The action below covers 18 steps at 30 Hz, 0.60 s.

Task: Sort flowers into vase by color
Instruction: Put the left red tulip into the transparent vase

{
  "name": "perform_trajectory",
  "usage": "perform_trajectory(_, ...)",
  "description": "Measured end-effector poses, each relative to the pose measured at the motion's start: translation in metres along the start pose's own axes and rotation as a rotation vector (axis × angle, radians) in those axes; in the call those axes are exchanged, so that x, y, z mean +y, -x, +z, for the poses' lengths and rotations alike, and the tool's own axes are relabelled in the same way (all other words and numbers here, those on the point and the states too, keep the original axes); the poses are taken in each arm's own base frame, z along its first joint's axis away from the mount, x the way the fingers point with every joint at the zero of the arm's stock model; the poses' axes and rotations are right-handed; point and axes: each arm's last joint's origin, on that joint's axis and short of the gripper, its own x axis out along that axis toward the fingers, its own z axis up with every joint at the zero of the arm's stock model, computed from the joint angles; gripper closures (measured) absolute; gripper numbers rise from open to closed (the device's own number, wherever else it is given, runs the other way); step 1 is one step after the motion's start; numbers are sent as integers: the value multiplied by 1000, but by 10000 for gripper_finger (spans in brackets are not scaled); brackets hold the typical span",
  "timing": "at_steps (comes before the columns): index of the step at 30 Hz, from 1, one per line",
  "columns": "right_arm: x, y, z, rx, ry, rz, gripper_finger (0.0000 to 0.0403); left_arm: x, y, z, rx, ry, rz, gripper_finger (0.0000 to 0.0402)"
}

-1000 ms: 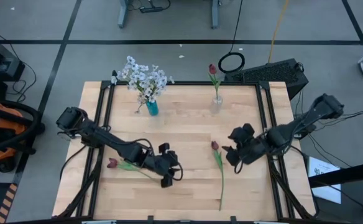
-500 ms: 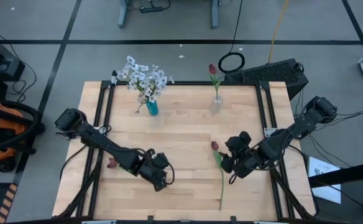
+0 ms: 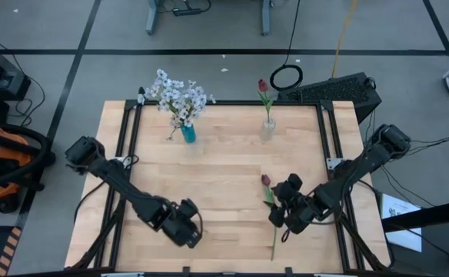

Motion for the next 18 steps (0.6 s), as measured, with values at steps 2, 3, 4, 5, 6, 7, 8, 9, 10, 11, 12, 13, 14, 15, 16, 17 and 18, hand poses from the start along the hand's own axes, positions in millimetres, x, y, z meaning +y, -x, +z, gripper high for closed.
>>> perform_trajectory(2,6,-2,-5,-20,2,10,140,-1,2,-8,8,36,-3,277)
perform_trajectory(3,8,-3,-7,-24,5,15,140,-2,3,-12,7,55,-2,277)
perform_trajectory(4,10,-4,-8,-28,9,19,140,-1,4,-17,-1,77,4,277)
perform_trajectory(5,12,-5,-10,-30,12,26,140,-1,5,-21,-15,100,16,277)
perform_trajectory(6,13,-6,-10,-32,16,31,140,0,6,-27,-29,116,30,277)
perform_trajectory(7,14,-7,-10,-35,19,34,140,2,8,-31,-41,134,46,277)
perform_trajectory(8,15,-7,-10,-39,22,39,140,4,9,-36,-54,153,66,277)
perform_trajectory(9,16,-7,-9,-45,22,45,140,6,11,-41,-68,171,85,277)
perform_trajectory(10,17,-8,-9,-49,25,50,140,8,12,-45,-84,190,104,277)
perform_trajectory(11,17,-8,-9,-51,31,53,140,10,14,-48,-102,211,121,277)
perform_trajectory(12,18,-8,-9,-53,34,57,140,13,15,-52,-116,231,140,277)
perform_trajectory(13,18,-8,-8,-56,33,63,140,15,17,-54,-123,256,158,277)
perform_trajectory(14,19,-7,-8,-59,30,69,140,17,18,-57,-128,282,173,277)
perform_trajectory(15,20,-7,-8,-62,30,74,140,18,19,-59,-131,307,184,277)
perform_trajectory(16,20,-7,-7,-66,26,81,140,19,19,-61,-131,332,190,277)
perform_trajectory(17,21,-7,-7,-70,20,88,140,19,20,-63,-128,350,189,277)
perform_trajectory(18,22,-7,-6,-72,16,92,140,19,20,-64,-120,358,188,277)
